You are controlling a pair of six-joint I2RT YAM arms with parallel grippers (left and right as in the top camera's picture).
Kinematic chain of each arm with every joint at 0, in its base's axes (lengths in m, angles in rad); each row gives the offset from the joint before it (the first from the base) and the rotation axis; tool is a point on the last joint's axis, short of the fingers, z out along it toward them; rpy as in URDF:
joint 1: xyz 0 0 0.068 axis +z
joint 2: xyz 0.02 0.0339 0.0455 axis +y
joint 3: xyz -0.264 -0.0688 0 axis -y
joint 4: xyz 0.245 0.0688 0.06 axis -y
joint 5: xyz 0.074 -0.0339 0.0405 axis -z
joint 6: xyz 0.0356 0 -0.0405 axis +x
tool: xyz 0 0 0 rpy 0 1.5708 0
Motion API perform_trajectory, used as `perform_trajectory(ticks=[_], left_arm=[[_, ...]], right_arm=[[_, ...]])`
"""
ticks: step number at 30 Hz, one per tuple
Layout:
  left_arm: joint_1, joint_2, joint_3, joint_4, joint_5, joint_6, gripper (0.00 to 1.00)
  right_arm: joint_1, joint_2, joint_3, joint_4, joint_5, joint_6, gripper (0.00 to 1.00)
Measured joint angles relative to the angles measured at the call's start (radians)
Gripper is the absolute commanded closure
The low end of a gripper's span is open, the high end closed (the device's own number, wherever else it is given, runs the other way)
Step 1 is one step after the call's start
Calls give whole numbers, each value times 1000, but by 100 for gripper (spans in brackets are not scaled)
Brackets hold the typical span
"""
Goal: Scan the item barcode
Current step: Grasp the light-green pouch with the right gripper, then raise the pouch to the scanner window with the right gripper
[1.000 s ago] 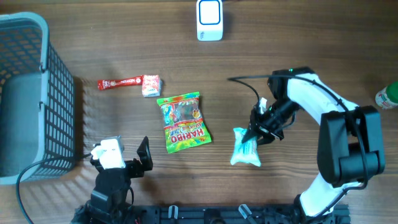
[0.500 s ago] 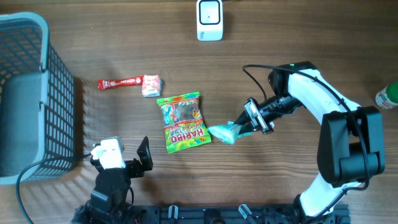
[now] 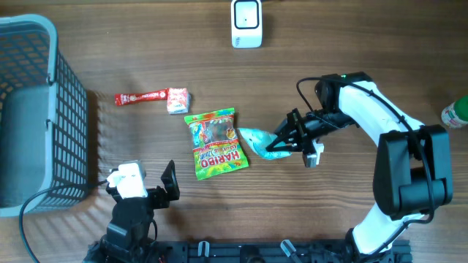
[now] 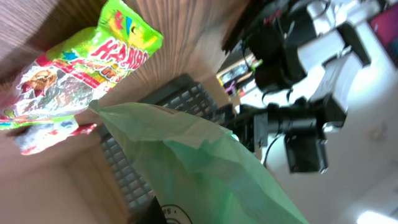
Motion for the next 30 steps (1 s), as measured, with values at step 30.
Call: perform_trajectory(ticks=[30], left_arm=[[0,0,0,0,0,0,0]], right_arm=[[-7,179,62,96,-243,-838,96]])
